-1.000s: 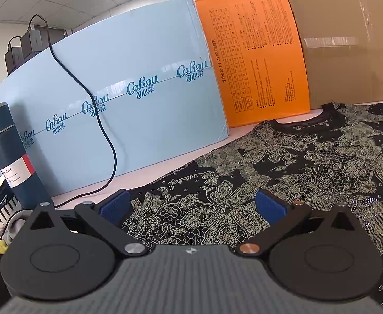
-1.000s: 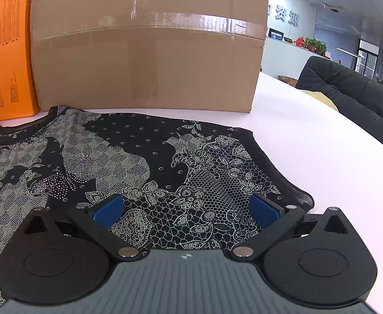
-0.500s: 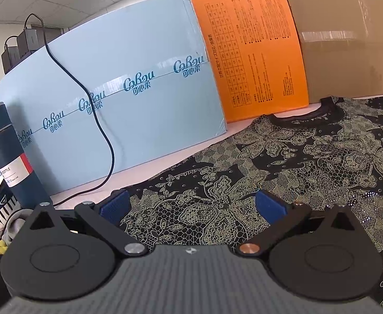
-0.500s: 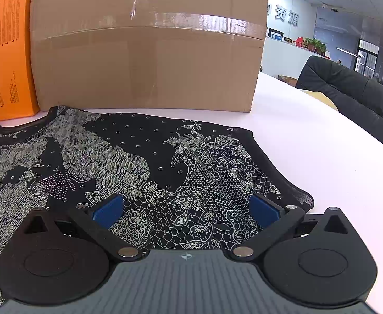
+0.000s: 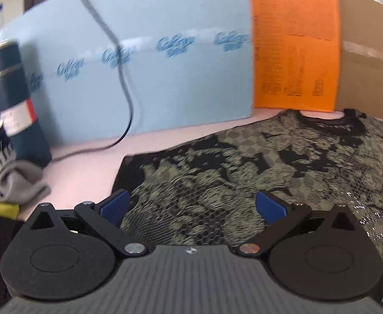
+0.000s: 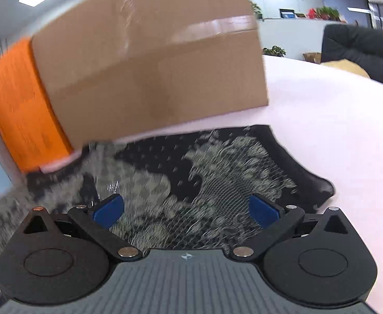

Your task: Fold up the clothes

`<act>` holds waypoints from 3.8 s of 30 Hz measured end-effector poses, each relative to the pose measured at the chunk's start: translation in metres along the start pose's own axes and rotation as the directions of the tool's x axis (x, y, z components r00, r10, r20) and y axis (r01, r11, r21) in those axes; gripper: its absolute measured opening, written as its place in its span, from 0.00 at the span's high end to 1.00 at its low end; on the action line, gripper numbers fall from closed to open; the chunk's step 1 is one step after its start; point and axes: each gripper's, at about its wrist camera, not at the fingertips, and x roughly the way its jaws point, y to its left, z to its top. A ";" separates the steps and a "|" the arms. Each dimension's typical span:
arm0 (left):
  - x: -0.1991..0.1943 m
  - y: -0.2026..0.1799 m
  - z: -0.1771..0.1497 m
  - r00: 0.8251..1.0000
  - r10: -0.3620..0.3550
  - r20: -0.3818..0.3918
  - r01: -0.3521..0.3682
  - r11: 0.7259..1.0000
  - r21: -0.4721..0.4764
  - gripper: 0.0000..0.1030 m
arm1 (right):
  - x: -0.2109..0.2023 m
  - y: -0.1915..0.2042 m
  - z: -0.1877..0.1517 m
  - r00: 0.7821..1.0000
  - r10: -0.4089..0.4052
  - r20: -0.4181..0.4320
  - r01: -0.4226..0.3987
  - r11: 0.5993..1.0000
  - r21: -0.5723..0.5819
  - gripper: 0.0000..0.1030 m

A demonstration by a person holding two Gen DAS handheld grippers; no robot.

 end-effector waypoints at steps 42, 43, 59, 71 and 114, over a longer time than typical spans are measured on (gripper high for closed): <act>-0.040 0.128 -0.030 0.950 -0.310 -0.046 0.225 0.779 -0.586 0.00 | 0.032 -0.139 0.038 0.952 0.299 -0.065 -0.259 0.900 0.351 0.66; -0.039 0.126 -0.027 0.949 -0.308 -0.070 0.216 0.794 -0.569 0.00 | 0.032 -0.140 0.038 0.951 0.301 -0.068 -0.260 0.901 0.347 0.66; 0.015 0.081 -0.007 0.993 -0.068 -0.100 0.046 0.976 -0.211 0.16 | 0.035 -0.140 0.032 0.955 0.288 -0.062 -0.256 0.915 0.311 0.73; 0.008 0.040 0.020 0.996 -0.053 -0.076 0.043 0.989 -0.139 0.97 | 0.009 -0.086 0.045 0.978 0.191 -0.081 -0.188 0.981 0.037 0.96; 0.007 -0.059 -0.006 0.908 -0.415 -0.062 0.416 0.909 0.013 0.16 | 0.071 0.033 0.051 0.800 0.599 -0.044 -0.568 0.778 0.270 0.16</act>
